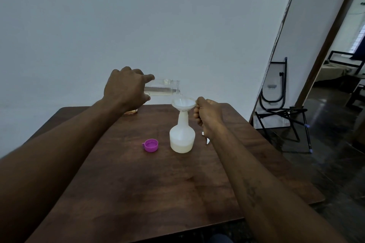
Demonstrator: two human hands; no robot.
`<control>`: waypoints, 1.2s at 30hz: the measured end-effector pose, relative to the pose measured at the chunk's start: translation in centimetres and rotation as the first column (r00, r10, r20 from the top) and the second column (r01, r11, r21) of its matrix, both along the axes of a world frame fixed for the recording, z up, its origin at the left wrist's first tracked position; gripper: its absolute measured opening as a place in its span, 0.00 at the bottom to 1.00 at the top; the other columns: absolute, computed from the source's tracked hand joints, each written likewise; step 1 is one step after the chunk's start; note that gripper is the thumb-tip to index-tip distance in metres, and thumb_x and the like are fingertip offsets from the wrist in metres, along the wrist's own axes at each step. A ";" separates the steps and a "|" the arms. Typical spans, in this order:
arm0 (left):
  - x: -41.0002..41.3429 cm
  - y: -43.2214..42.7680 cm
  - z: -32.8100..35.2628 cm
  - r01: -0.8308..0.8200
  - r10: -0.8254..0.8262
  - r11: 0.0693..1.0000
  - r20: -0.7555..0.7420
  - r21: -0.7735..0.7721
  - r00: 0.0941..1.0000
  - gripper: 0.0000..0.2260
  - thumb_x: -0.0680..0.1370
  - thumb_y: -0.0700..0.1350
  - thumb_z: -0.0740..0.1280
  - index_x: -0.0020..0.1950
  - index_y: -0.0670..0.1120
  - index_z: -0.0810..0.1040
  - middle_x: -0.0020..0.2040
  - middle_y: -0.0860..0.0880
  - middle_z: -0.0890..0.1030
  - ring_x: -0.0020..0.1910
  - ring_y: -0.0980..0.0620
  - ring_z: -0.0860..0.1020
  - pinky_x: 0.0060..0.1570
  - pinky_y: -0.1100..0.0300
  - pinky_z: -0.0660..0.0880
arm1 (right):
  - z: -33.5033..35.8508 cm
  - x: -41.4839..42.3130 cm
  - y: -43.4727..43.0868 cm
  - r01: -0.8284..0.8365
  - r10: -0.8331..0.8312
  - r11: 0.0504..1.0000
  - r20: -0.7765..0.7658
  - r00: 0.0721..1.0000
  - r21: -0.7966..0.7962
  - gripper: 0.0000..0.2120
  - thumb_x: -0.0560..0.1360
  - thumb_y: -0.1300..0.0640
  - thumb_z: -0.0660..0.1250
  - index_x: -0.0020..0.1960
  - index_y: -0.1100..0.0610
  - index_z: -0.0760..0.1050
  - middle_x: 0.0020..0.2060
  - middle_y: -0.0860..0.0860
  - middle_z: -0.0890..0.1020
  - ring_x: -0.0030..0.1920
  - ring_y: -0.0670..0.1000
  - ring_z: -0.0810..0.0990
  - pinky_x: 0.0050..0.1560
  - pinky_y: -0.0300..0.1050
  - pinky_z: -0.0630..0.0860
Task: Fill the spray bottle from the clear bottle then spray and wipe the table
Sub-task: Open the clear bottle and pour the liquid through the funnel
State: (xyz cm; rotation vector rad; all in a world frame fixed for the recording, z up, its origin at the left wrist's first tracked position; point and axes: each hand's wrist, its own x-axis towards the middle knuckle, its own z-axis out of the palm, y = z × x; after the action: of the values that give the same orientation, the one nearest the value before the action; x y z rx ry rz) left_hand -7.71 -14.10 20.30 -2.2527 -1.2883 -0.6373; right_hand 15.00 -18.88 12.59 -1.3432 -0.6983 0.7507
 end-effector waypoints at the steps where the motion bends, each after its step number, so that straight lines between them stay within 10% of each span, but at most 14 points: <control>1: 0.0 0.0 0.0 0.000 0.000 1.000 0.000 0.003 1.000 0.28 0.74 0.57 0.74 0.74 0.58 0.75 0.65 0.50 0.82 0.62 0.42 0.77 0.55 0.48 0.73 | 0.0 0.0 0.0 -0.003 0.003 1.000 0.000 1.000 0.000 0.07 0.76 0.58 0.65 0.38 0.56 0.74 0.26 0.48 0.77 0.26 0.47 0.72 0.27 0.40 0.68; 36: 0.0 0.2 0.4 0.014 -0.014 1.000 0.007 0.027 1.000 0.27 0.74 0.55 0.75 0.72 0.57 0.76 0.64 0.50 0.82 0.61 0.41 0.77 0.55 0.48 0.71 | 0.0 0.1 0.1 -0.017 0.017 1.000 -0.003 1.000 0.006 0.06 0.76 0.58 0.65 0.40 0.56 0.73 0.28 0.49 0.77 0.27 0.47 0.72 0.27 0.41 0.68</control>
State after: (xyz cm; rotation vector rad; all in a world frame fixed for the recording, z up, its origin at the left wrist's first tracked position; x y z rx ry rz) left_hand -7.74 -13.93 20.67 -2.2412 -1.2615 -0.6646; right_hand 15.09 -18.77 12.61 -1.3320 -0.7093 0.7635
